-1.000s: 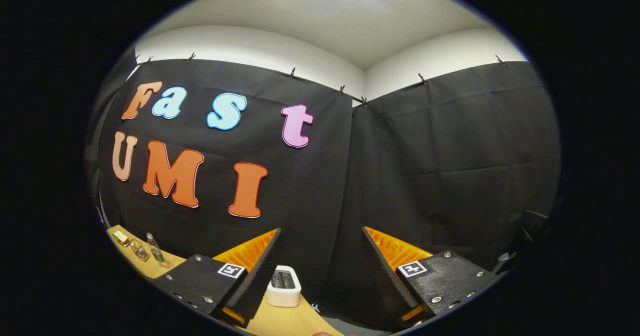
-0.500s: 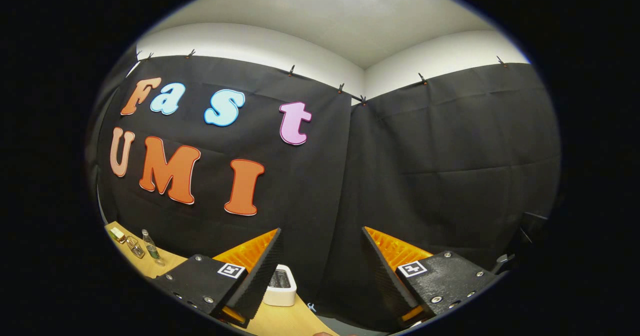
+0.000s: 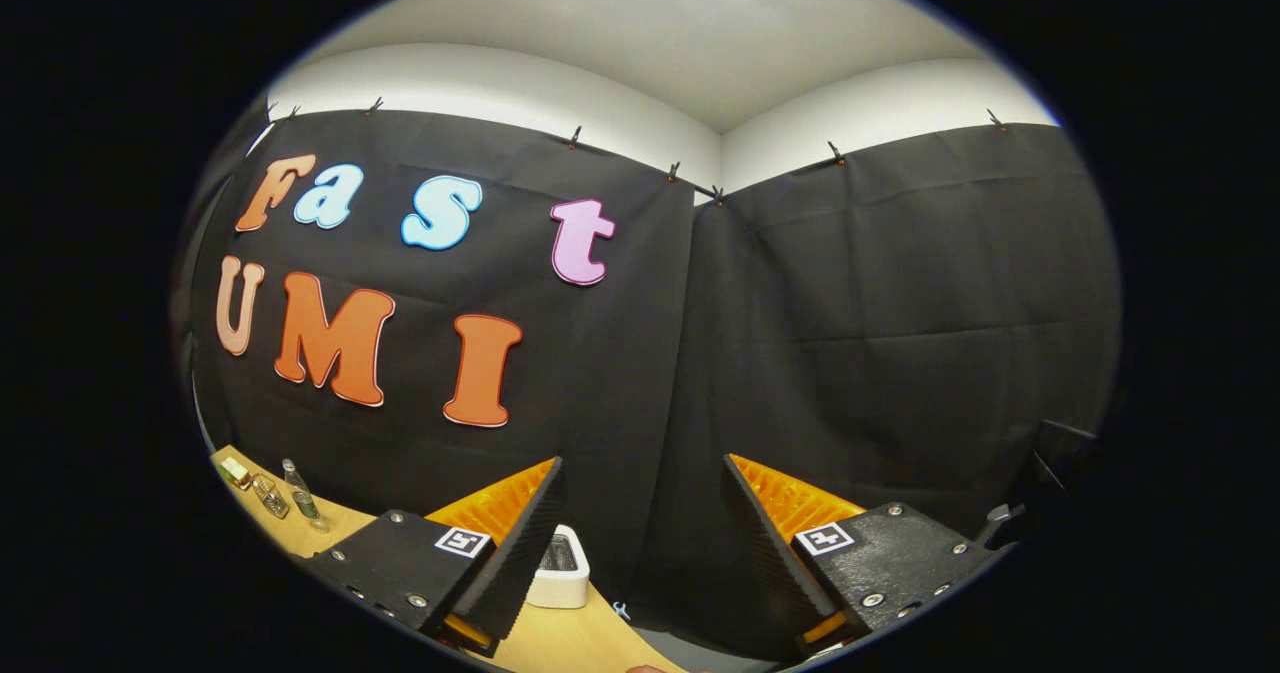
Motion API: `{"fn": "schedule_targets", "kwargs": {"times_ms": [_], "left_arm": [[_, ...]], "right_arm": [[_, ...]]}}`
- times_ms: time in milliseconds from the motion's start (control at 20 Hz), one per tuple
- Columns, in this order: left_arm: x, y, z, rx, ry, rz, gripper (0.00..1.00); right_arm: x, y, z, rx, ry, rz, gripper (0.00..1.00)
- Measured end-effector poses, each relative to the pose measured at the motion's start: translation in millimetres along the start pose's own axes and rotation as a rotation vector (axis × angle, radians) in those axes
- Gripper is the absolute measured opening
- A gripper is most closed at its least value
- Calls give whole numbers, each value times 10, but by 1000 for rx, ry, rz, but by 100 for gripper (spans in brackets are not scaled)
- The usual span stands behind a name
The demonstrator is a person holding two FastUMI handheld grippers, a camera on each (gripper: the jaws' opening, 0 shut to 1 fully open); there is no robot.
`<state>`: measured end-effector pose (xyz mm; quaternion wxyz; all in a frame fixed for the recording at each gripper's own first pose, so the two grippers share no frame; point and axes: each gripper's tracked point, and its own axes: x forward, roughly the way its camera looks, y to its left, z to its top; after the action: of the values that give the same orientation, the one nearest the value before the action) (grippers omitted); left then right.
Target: First push the handle of the pot to place it horizontally, then grasp the pot with both hands and set it on the induction cooktop.
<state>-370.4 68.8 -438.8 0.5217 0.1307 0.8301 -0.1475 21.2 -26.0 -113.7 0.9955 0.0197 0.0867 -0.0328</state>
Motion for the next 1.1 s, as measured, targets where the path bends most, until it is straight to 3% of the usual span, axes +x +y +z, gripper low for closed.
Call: {"fn": "schedule_targets", "kwargs": {"times_ms": [350, 650, 1100], "left_arm": [[79, -151, 513, -4, -136, -11, 3], [79, -412, 851, -74, -185, -75, 2], [-26, -467, 1307, -149, -223, -68, 2]], "right_arm": [[-117, 135, -31, -10, 30, 31, 95], [-256, 43, -95, -28, 59, 5, 95], [-376, -20, -179, -50, 95, -17, 95]]}}
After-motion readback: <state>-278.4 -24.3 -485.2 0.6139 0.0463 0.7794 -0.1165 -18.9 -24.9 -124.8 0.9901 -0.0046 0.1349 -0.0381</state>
